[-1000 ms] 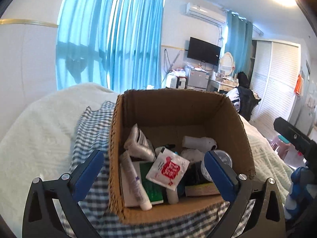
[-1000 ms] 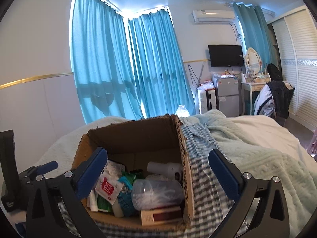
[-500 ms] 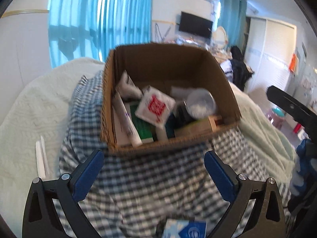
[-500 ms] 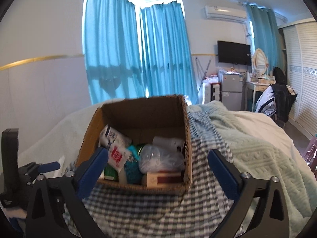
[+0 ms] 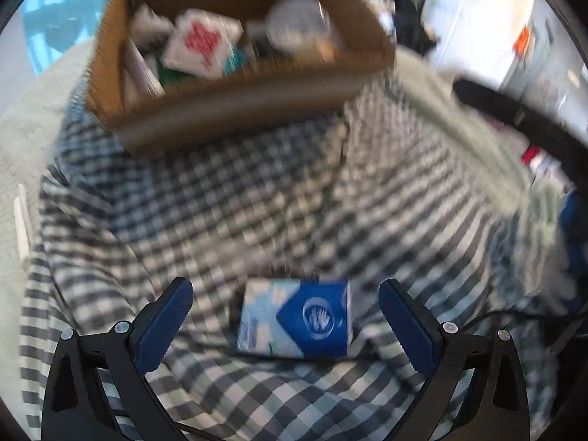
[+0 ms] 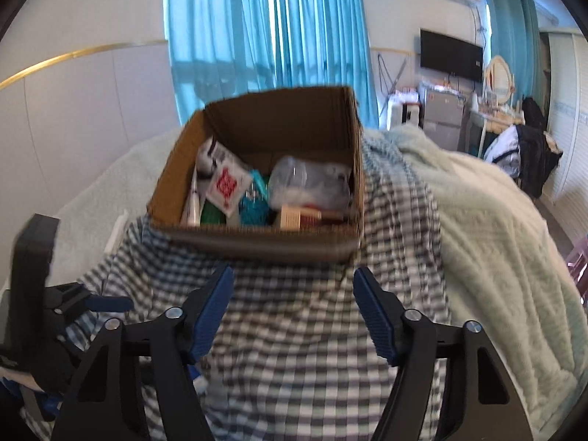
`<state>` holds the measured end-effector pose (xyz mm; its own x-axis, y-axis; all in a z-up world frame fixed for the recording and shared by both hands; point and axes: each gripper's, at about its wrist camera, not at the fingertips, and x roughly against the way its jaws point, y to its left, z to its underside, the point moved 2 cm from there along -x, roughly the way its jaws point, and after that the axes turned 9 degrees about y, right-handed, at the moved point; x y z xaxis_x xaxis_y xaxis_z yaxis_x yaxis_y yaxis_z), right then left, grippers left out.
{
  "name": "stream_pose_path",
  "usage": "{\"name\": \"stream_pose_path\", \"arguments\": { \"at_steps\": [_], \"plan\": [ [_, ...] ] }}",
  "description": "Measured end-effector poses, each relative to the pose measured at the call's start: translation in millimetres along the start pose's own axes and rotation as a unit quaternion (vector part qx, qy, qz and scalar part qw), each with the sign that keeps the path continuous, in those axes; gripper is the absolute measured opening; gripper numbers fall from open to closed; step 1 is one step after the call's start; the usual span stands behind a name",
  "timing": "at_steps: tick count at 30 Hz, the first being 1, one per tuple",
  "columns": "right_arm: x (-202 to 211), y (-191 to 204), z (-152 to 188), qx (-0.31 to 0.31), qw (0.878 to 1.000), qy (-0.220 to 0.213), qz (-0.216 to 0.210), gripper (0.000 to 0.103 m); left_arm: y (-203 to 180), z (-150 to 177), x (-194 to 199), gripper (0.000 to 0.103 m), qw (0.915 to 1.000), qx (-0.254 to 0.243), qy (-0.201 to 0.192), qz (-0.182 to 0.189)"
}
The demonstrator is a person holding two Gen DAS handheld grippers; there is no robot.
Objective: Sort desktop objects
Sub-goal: 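Move both grippers down to the blue tissue pack and bead bracelet, then grasp the blue Vinda tissue pack with the left gripper while the right grasps the bead bracelet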
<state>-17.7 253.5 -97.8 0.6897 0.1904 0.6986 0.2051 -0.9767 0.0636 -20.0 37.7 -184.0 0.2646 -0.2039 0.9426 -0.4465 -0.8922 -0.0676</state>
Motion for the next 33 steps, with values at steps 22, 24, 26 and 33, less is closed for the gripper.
{"name": "stream_pose_path", "arguments": {
  "at_steps": [22, 24, 26, 33],
  "plan": [
    [-71.1, 63.7, 41.6, 0.072, 0.984, 0.150, -0.071, 0.065, 63.3, -14.2, 54.7, 0.074, 0.9797, 0.104, -0.154, -0.075],
    [-90.4, 78.6, 52.9, 0.103, 0.975, 0.189, -0.061, 0.065, 67.0, -13.3, 56.1, 0.074, 0.9785, 0.106, -0.159, -0.078],
    [-102.1, 87.2, 61.6, 0.127, 0.968, 0.212, -0.052, 0.059, 70.1, -13.3, 55.8, 0.074, 0.9792, 0.109, -0.155, -0.073],
    [-114.5, 95.4, 78.3, 0.154, 0.956, 0.246, -0.049, 0.011, 68.1, -12.2, 56.7, 0.074, 0.9792, 0.106, -0.157, -0.072]
  ]
}}
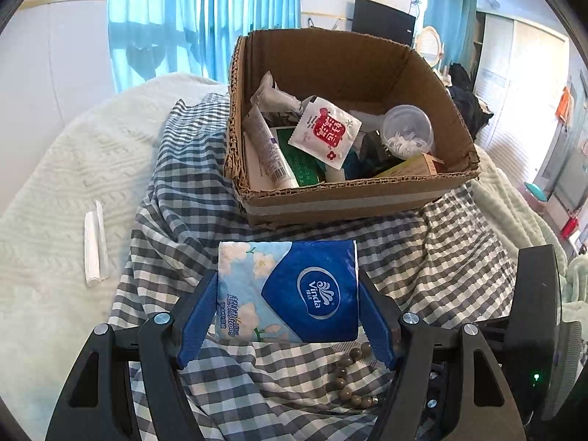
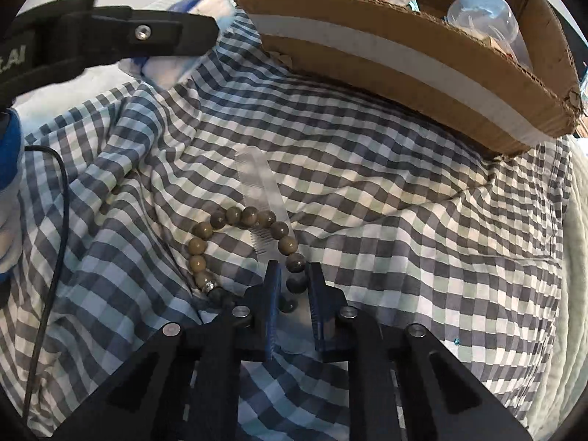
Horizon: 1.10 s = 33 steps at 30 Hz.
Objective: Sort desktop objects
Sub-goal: 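Grasp the blue Vinda tissue pack with the left gripper while the right grasps the bead bracelet, then carry the tissue pack and bracelet over the cardboard box with both grippers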
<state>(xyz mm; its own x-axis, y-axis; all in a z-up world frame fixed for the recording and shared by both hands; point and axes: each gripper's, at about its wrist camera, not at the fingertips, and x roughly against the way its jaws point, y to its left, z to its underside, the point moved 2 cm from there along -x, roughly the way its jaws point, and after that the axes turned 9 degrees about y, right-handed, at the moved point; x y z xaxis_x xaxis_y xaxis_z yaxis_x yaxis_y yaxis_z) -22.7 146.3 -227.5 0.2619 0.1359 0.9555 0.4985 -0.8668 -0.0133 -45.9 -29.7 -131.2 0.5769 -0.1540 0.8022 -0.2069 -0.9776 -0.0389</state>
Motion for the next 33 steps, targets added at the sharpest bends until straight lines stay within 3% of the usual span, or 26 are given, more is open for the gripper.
{"name": "stream_pose_path", "arguments": {
  "at_steps": [3, 11, 26, 33],
  "plan": [
    [5.1, -4.6, 3.5, -0.011, 1.000, -0.010, 0.005, 0.011, 0.9, -1.8, 6.1, 0.074, 0.9999, 0.002, -0.010, -0.004],
    [58.7, -22.2, 16.4, -0.050, 0.993, -0.110, 0.000, 0.011, 3.0, -11.6, 39.3, 0.074, 0.9976, 0.010, -0.068, -0.007],
    [141.8, -27.5, 9.8, -0.075, 0.966, -0.245, -0.009, 0.011, -15.4, -34.7, 96.8, 0.074, 0.9871, -0.005, -0.160, -0.005],
    [191.3, -32.4, -1.7, -0.079, 0.949, -0.307, -0.012, 0.011, -18.7, -55.9, 122.6, 0.074, 0.9797, -0.006, -0.200, -0.003]
  ]
}}
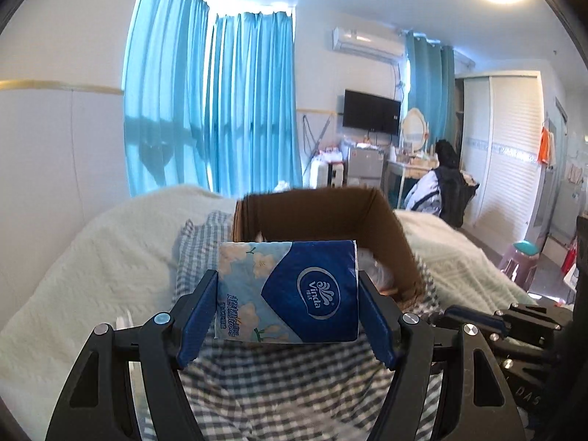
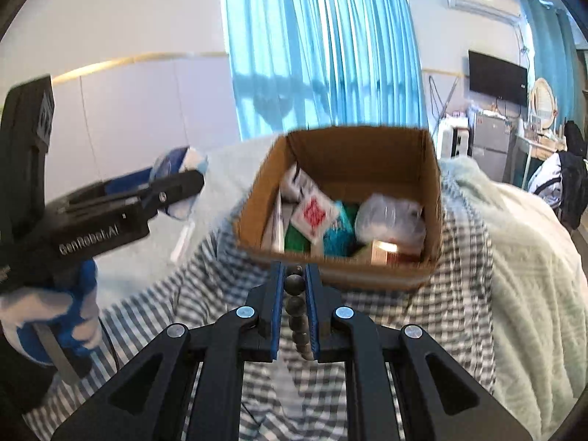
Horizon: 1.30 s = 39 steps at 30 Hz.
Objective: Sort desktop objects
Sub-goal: 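Carry the tissue pack and bracelet over the cardboard box with both grippers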
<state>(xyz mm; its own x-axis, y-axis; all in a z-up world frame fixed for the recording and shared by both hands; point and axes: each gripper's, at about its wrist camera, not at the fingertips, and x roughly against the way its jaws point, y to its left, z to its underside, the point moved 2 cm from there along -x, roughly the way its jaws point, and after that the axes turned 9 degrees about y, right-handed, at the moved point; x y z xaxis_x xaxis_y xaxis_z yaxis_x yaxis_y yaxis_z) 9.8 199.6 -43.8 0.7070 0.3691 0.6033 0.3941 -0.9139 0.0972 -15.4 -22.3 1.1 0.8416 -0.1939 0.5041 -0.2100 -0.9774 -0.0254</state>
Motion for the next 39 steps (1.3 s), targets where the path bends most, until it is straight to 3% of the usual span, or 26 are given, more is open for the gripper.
{"name": "stream_pose_path", "arguments": {
  "at_steps": [10, 20, 27, 39],
  "plan": [
    [27.9, -19.0, -48.5, -0.012, 0.998, -0.065, -0.004, 0.011, -13.0, -38.8, -11.0, 0.074, 0.9987, -0.016, -0.048, 0.006],
    [10.2, -47.5, -87.5, -0.033, 0.994, -0.108, -0.008, 0.011, -16.5, -59.6, -56.0, 0.074, 0.9969, -0.030, -0.073, 0.002],
    [-16.5, -62.3, -105.9, -0.024, 0.993, -0.114, -0.010, 0.011, -10.2, -62.6, -98.2, 0.074, 0.9974, -0.029, -0.067, -0.001],
    [-80.9, -98.8, -121.2, -0.036, 0.993, -0.108, -0.013, 0.011, 3.0, -54.1, -188.7, 0.074, 0.9998, -0.016, -0.007, -0.006]
  ]
}}
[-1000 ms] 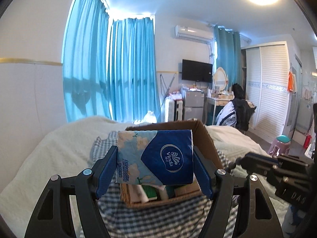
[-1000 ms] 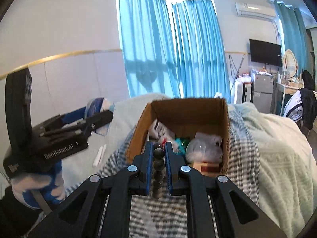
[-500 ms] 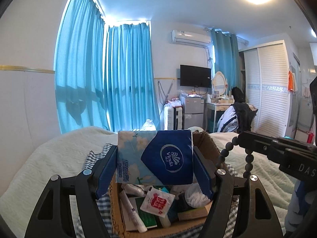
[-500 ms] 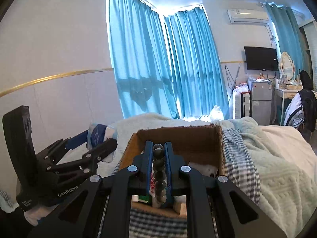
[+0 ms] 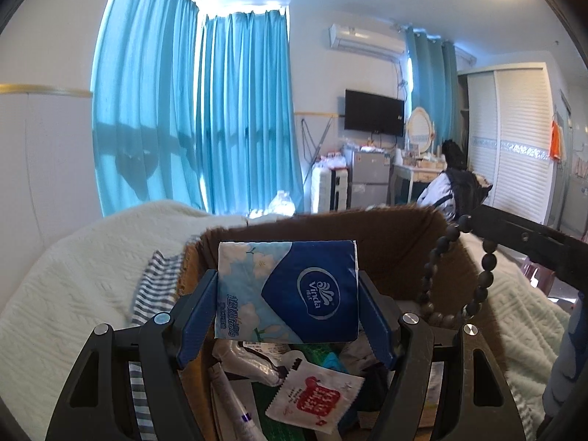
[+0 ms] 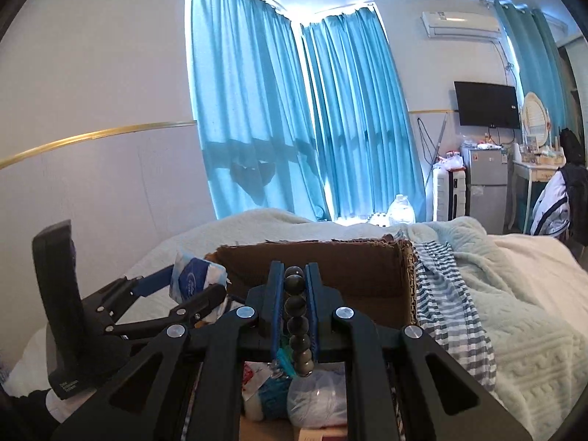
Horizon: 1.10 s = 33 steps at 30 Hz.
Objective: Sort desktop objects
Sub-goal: 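Carry the tissue pack and bracelet over the cardboard box with both grippers, then open both grippers to drop the tissue pack and bracelet into the box, then move the right gripper down to the white comb on the cloth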
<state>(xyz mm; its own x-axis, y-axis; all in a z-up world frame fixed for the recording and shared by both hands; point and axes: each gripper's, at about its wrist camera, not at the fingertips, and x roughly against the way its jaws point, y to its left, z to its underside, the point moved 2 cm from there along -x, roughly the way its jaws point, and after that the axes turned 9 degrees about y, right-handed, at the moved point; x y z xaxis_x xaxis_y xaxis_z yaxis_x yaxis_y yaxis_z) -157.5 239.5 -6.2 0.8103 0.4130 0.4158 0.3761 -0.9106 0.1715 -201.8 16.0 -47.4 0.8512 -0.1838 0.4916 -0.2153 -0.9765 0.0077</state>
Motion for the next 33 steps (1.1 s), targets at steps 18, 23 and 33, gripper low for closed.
{"name": "stream_pose_path", "arguments": {
  "at_steps": [18, 23, 33],
  "plan": [
    [-39.4, -28.5, 19.8, -0.023, 0.999, 0.028, 0.038, 0.022, 2.9, 12.0, -7.9, 0.099, 0.9992, 0.001, 0.028, -0.028],
    [-14.2, -19.8, 18.2, -0.025, 0.998, 0.010, 0.056, 0.041, 8.8, 5.0, 19.7, 0.103, 0.9991, 0.013, 0.001, -0.041],
    [40.5, 6.6, 25.9, -0.019, 0.997, -0.010, 0.072, 0.063, 18.4, 0.0, 66.3, 0.103, 0.9970, 0.016, -0.021, -0.073]
  ]
}}
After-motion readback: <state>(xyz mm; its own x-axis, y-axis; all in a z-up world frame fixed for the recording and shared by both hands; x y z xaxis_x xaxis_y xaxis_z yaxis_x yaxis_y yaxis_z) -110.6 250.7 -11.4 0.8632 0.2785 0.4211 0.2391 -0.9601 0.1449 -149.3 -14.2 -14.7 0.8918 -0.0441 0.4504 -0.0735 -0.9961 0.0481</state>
